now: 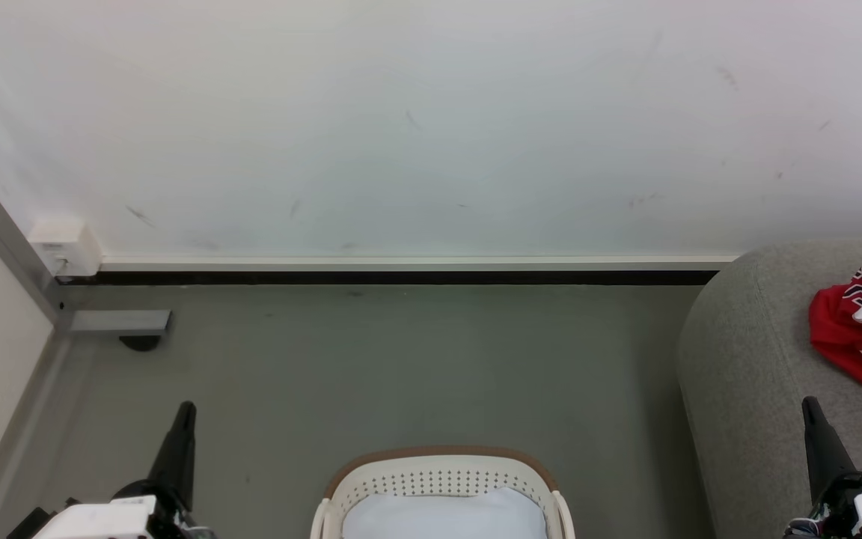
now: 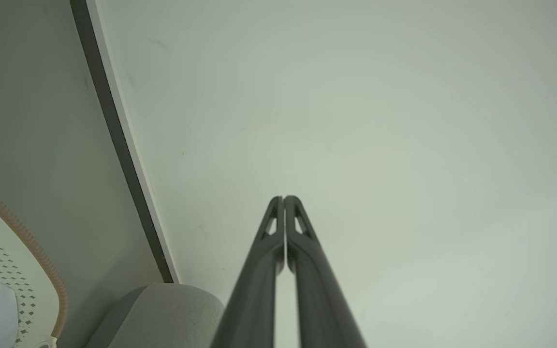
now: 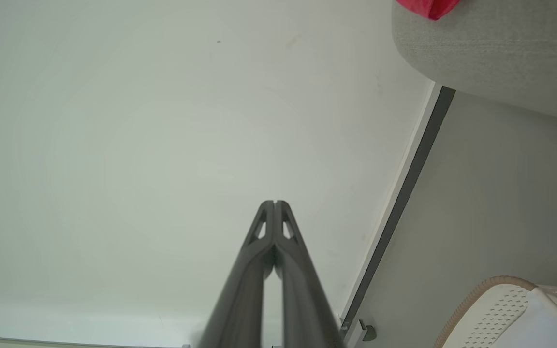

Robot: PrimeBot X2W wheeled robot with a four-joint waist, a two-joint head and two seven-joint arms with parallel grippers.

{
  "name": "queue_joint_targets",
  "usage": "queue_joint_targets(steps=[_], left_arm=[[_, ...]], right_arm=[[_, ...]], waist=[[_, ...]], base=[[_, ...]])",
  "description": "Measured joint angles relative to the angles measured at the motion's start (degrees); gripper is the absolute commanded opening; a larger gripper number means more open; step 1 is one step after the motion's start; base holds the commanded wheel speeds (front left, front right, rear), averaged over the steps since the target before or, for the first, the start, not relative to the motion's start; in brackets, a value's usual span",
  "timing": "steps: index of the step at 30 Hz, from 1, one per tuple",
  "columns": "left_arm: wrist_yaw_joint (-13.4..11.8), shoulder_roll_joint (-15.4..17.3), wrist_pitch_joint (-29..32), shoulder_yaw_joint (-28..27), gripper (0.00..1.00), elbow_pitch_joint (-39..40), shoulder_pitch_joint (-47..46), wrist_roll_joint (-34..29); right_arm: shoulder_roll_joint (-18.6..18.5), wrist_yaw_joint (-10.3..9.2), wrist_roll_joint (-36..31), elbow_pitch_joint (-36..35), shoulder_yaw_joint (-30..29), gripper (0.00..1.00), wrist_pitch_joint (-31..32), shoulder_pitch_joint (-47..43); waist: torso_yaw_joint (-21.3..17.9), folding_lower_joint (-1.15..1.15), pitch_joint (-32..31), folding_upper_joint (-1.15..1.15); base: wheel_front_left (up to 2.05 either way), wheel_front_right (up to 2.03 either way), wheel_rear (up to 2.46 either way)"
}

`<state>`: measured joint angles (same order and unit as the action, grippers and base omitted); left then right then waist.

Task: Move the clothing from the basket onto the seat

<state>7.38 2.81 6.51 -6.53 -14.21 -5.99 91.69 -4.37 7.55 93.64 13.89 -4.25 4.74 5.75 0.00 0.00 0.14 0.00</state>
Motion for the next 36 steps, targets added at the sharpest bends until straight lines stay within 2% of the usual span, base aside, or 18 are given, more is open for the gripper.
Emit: queue_joint_targets(steps=[36], left_arm=[[0.0,0.0,0.0,0.0,0.00,0.0,0.0,0.3]], right_arm=[[0.5,0.00,0.1,0.0,-0.8,0.00,0.6,0.0]], waist=[[0.0,0.00,0.0,0.00]], base=[[0.00,0.00,0.00]])
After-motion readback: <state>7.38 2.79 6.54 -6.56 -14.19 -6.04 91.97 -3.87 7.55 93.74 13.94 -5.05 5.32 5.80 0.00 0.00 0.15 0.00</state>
